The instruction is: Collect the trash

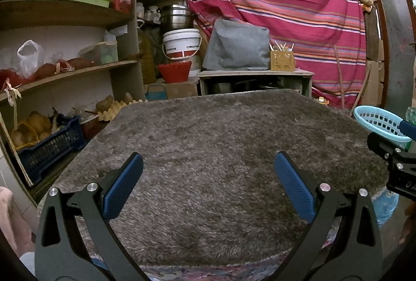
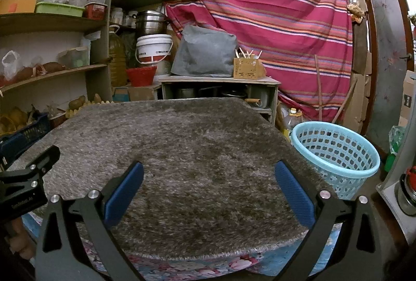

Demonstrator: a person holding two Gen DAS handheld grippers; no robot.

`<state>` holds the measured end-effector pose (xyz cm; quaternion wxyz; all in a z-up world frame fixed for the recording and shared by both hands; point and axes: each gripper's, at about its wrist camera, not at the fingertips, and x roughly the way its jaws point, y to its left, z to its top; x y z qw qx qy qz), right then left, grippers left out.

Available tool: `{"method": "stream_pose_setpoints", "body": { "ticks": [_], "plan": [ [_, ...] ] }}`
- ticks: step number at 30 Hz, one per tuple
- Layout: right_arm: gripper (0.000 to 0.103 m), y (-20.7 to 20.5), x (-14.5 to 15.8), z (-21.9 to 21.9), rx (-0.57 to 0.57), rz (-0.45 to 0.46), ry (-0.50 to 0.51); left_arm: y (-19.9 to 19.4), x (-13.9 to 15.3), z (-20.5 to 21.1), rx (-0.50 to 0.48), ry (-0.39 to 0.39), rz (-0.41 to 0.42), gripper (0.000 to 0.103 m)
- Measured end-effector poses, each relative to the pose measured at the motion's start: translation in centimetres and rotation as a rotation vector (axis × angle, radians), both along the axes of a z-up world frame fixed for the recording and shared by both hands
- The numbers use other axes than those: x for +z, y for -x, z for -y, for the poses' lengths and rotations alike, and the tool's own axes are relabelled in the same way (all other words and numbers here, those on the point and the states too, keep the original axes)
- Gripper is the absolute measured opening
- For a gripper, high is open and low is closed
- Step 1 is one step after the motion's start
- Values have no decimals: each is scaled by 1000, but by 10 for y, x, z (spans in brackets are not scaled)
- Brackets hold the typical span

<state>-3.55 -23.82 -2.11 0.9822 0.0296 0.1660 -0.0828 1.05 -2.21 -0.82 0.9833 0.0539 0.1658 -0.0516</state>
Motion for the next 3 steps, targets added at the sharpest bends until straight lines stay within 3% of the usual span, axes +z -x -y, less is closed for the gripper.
{"method": "stream_pose_setpoints", "body": {
  "ticks": [3],
  "plan": [
    [99, 0, 1, 1, -4, -1, -3, 1, 1, 0, 0, -5, 8, 98]
  ]
}}
